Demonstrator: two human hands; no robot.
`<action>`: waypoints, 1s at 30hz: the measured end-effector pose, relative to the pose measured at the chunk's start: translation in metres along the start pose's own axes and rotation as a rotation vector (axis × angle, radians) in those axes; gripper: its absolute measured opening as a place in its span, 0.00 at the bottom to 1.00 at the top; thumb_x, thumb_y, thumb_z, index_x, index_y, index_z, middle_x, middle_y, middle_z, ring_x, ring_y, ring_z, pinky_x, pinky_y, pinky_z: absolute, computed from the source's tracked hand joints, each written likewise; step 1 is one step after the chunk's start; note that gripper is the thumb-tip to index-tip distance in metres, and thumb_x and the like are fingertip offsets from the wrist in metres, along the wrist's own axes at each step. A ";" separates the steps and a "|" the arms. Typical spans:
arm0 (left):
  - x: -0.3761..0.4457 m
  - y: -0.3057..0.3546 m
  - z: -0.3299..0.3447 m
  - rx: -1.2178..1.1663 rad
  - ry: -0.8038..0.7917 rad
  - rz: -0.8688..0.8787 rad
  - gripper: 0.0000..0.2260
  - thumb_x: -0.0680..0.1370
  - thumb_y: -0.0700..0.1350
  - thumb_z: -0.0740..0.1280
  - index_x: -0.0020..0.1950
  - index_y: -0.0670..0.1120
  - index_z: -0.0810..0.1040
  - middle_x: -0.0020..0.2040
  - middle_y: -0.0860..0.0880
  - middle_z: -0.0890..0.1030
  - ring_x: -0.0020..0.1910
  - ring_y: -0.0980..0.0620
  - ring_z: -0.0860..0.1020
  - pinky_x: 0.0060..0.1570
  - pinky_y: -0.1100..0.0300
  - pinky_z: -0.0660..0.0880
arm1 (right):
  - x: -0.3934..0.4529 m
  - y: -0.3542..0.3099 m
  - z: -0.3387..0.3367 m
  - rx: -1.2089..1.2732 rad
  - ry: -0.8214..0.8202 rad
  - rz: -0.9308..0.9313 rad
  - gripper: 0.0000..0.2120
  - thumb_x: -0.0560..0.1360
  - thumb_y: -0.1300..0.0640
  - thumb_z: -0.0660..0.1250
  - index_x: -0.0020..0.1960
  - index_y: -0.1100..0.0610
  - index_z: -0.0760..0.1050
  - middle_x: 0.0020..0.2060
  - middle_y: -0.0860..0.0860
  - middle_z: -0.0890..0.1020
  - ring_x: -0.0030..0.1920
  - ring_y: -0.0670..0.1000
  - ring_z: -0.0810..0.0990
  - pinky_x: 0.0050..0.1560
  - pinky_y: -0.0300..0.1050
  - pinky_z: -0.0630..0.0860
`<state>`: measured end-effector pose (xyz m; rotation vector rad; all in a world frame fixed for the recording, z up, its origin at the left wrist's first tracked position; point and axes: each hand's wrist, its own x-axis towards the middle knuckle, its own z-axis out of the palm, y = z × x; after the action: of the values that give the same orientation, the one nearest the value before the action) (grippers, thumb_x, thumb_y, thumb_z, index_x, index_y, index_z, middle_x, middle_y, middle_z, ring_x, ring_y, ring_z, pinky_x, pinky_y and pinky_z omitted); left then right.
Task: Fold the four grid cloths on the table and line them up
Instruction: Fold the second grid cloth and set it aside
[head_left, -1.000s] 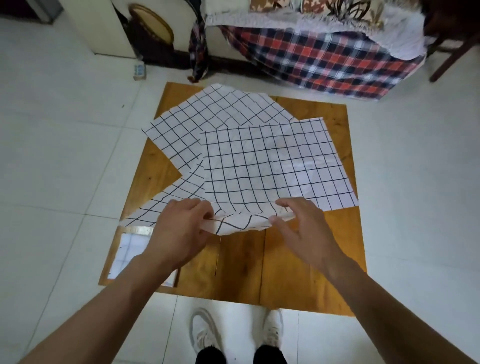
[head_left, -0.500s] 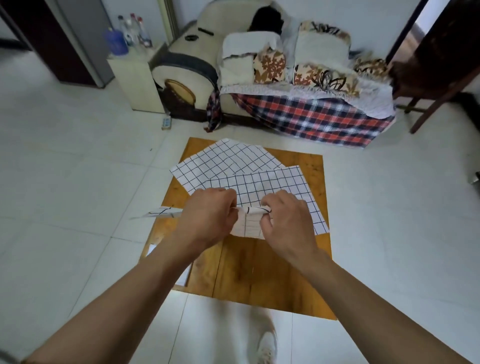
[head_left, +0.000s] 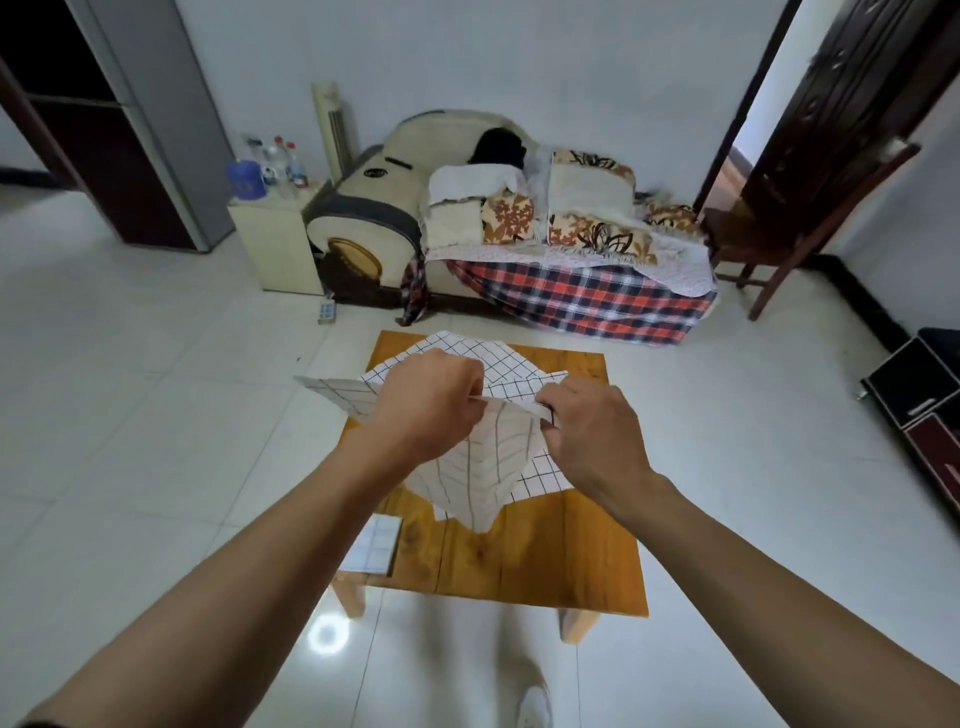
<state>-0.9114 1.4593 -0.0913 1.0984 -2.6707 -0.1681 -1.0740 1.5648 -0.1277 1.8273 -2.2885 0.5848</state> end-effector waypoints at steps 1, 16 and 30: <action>-0.004 -0.004 -0.004 -0.008 0.001 0.024 0.04 0.77 0.49 0.67 0.42 0.52 0.77 0.38 0.53 0.79 0.39 0.52 0.75 0.37 0.55 0.76 | -0.002 0.003 -0.009 -0.004 -0.033 -0.001 0.07 0.75 0.51 0.71 0.50 0.52 0.82 0.42 0.48 0.82 0.43 0.47 0.75 0.43 0.39 0.70; 0.004 -0.033 0.036 0.038 -0.174 0.041 0.05 0.76 0.51 0.68 0.42 0.52 0.76 0.40 0.54 0.80 0.40 0.53 0.76 0.40 0.52 0.79 | -0.010 0.093 -0.019 0.014 -0.353 0.103 0.09 0.79 0.54 0.65 0.56 0.53 0.82 0.49 0.50 0.83 0.44 0.47 0.78 0.44 0.34 0.68; 0.179 -0.028 0.066 0.037 0.025 -0.055 0.01 0.76 0.46 0.70 0.45 0.50 0.79 0.39 0.52 0.79 0.38 0.49 0.75 0.34 0.54 0.76 | 0.132 0.225 0.034 0.141 -0.211 0.119 0.08 0.79 0.53 0.65 0.46 0.53 0.81 0.36 0.44 0.73 0.38 0.47 0.73 0.34 0.37 0.65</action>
<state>-1.0328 1.3136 -0.1274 1.1779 -2.6332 -0.1150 -1.3182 1.4722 -0.1573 1.9077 -2.5683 0.6115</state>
